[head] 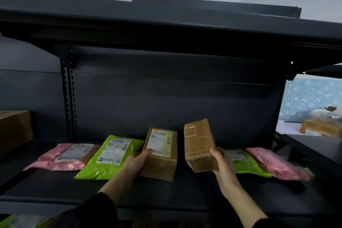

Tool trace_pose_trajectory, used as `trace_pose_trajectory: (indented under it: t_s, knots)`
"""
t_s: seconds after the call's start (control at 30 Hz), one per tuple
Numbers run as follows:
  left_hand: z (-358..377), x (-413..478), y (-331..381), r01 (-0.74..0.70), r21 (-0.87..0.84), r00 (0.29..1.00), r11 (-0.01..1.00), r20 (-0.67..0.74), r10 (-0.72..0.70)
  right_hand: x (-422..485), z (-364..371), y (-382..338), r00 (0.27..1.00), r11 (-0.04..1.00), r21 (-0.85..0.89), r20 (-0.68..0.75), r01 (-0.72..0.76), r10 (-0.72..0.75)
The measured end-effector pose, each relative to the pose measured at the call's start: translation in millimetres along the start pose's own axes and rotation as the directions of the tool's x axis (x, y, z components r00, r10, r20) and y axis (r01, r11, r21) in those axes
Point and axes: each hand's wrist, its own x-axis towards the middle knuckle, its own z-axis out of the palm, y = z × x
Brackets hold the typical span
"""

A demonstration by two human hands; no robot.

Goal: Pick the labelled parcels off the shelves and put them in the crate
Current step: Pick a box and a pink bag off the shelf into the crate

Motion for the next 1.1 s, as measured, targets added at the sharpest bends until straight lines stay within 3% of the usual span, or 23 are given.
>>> trace_pose_trajectory:
  t_s: [0.1,0.17,0.23,0.3,0.37,0.43,0.5,0.57,0.67,0.83,1.1]
  knots:
    - [1,6,4,-0.036,0.232,0.995,0.972,-0.08,0.056,-1,0,-2,1.0,0.999,0.036,0.013,-0.006,0.005]
    - [4,6,5,-0.148,0.459,0.967,0.876,-0.117,0.225,-1,0,-4,0.999,0.994,0.109,0.035,-0.014,0.01]
    - [13,-1,6,-0.348,0.556,0.877,0.755,-0.093,0.472,-1,-1,-6,0.996,0.975,0.216,0.083,-0.056,0.039]
    - [28,-14,11,-0.523,0.527,0.778,0.67,-0.025,0.627,-4,0,-12,0.986,0.938,0.327,0.15,-0.114,0.067]
    - [45,-26,17,-0.594,0.466,0.762,0.655,0.064,0.645,-10,0,-19,0.97,0.873,0.451,0.226,-0.184,0.088]
    - [60,-35,23,-0.572,0.269,0.82,0.775,0.168,0.547,-14,0,-26,0.954,0.807,0.537,0.283,-0.247,0.104]
    - [70,-46,30,-0.406,-0.022,0.861,0.914,0.325,0.39,-18,-1,-30,0.936,0.777,0.555,0.331,-0.298,0.122]
    - [77,-49,31,-0.19,-0.245,0.84,0.951,0.461,0.286,-18,-2,-28,0.924,0.811,0.486,0.344,-0.326,0.165]
    - [83,-47,31,-0.078,-0.394,0.803,0.916,0.52,0.292,-14,-6,-22,0.94,0.919,0.271,0.268,-0.286,0.213]
    - [85,-38,29,-0.134,-0.39,0.852,0.911,0.423,0.307,-9,-18,-21,0.987,0.992,-0.037,0.103,-0.118,0.122]
    - [94,-33,24,-0.219,-0.273,0.883,0.937,0.353,0.309,-5,-54,-18,0.999,0.941,-0.338,-0.019,0.024,-0.032]
